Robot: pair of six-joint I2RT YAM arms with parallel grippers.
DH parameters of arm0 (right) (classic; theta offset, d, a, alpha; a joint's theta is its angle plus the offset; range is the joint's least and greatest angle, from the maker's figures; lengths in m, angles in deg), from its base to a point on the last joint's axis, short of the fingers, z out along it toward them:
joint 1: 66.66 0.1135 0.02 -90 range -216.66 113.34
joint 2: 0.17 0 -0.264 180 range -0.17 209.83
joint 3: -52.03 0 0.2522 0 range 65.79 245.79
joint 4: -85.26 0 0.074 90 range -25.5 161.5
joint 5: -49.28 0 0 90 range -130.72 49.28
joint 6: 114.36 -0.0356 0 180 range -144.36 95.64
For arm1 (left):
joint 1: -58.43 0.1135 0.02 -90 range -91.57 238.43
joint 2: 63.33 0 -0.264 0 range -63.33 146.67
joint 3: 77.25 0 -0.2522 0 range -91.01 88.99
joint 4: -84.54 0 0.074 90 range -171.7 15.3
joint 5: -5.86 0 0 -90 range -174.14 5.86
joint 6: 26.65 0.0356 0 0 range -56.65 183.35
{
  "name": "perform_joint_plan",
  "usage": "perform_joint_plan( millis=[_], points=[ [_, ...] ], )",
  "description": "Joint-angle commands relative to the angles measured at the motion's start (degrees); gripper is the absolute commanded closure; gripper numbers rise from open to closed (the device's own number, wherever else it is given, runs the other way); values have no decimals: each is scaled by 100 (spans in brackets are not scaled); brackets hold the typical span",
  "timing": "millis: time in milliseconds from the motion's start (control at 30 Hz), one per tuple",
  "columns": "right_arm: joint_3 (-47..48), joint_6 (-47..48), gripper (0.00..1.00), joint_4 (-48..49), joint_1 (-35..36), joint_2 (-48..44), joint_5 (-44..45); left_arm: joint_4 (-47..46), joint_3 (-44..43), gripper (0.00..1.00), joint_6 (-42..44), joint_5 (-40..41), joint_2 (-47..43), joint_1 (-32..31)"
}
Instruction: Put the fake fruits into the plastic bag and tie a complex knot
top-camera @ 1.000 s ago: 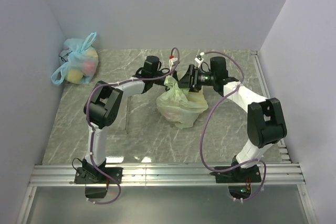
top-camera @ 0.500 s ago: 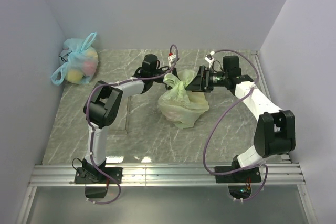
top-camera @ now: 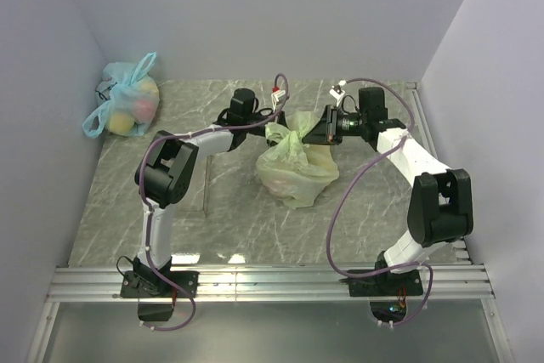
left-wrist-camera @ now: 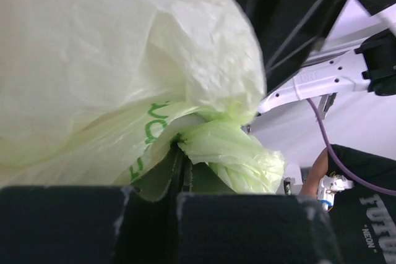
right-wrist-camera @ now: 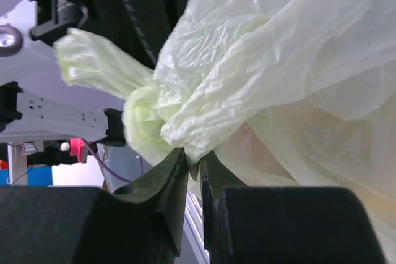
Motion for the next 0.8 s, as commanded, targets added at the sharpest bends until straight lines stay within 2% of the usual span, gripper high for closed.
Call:
perform_joint_plan(
  millis=[0,100,167,300,333,433,567,767],
  points=[
    [407,-65,80,379,2,-102,-177,521,0,100,608,-148,-133,-25],
    [477,-56,77,379,19,-58,-142,907,-79,100,969,-175,-150,-34],
    [521,-21,77,344,54,29,-98,813,-106,100,927,-210,-133,-78],
    [461,119,76,318,256,74,25,-257,-1,100,137,-193,-142,-131],
    [425,138,76,352,309,83,51,-921,78,100,-378,-149,-133,-131],
    [259,-11,75,632,440,118,280,-1874,114,100,-1189,-114,-19,-174],
    [188,-433,73,1195,564,267,473,-2491,105,100,-1666,-52,104,-227],
    [232,-803,72,1671,740,451,877,-2800,149,100,-1922,106,148,-289]
  ],
)
